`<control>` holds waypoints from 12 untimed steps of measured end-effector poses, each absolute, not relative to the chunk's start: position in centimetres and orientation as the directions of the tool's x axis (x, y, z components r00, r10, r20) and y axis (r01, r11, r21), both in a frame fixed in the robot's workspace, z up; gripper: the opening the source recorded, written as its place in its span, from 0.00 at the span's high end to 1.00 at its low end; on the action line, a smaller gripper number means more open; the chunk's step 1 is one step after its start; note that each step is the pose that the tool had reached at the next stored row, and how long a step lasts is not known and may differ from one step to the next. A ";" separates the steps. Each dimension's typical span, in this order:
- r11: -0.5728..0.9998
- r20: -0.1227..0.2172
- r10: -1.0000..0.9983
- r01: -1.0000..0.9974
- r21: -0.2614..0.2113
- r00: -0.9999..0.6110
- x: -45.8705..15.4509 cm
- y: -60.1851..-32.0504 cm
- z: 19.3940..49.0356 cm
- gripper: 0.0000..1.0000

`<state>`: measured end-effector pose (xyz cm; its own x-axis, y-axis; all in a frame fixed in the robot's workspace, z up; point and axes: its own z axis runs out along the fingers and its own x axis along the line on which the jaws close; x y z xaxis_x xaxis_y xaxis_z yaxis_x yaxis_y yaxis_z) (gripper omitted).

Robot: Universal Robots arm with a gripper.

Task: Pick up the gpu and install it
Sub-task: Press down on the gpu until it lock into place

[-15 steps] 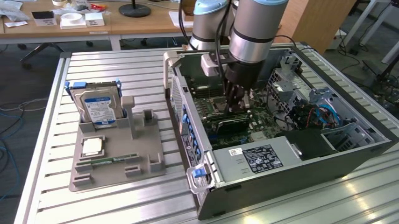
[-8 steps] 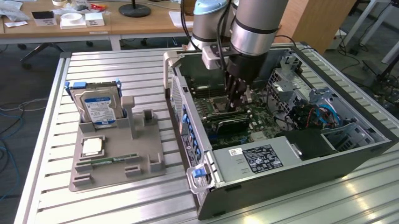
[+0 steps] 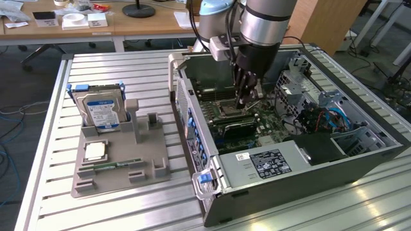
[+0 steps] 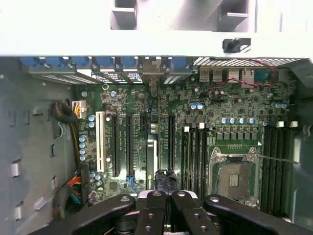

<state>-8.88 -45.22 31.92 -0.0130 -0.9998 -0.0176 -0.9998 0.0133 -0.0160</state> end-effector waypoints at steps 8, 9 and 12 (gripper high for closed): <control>0.013 -0.016 -1.000 -1.000 -0.016 -0.013 -8.9 -45.2 33.0 0.89; 0.013 -0.015 -1.000 -1.000 -0.016 -0.013 -8.9 -45.2 33.0 0.89; 0.013 -0.015 -1.000 -1.000 -0.016 -0.013 -8.9 -45.2 33.0 0.89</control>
